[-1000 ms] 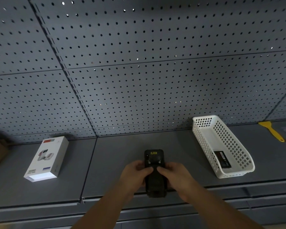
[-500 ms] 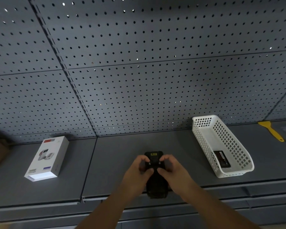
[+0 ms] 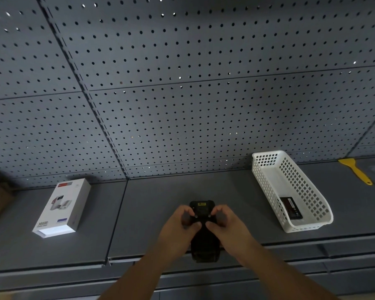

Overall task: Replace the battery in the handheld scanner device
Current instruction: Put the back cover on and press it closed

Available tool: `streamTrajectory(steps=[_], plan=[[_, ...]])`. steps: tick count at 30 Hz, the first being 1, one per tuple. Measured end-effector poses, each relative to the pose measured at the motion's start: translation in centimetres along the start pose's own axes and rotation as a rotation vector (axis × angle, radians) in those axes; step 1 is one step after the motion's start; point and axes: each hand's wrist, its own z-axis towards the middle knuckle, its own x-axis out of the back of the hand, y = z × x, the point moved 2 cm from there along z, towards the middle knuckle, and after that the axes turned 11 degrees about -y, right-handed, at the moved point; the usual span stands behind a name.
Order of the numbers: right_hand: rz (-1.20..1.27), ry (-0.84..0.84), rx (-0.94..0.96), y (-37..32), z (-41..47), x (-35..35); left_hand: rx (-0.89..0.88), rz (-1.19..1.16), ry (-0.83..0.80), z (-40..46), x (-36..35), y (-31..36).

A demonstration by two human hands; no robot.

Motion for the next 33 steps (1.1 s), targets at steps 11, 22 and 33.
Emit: streamTrajectory(steps=[11,22,33], plan=[[0.035,0.015,-0.012,-0.5,-0.4,0.0,0.05,0.007,0.04,-0.1,0.0,0.4],[-0.001,0.077,-0.013,-1.4,-0.5,0.3,0.142,-0.024,0.063,-0.5,-0.3,1.3],[0.143,0.098,0.017,-2.7,-0.3,0.0,0.144,-0.1,-0.027,0.1,-1.7,2.9]])
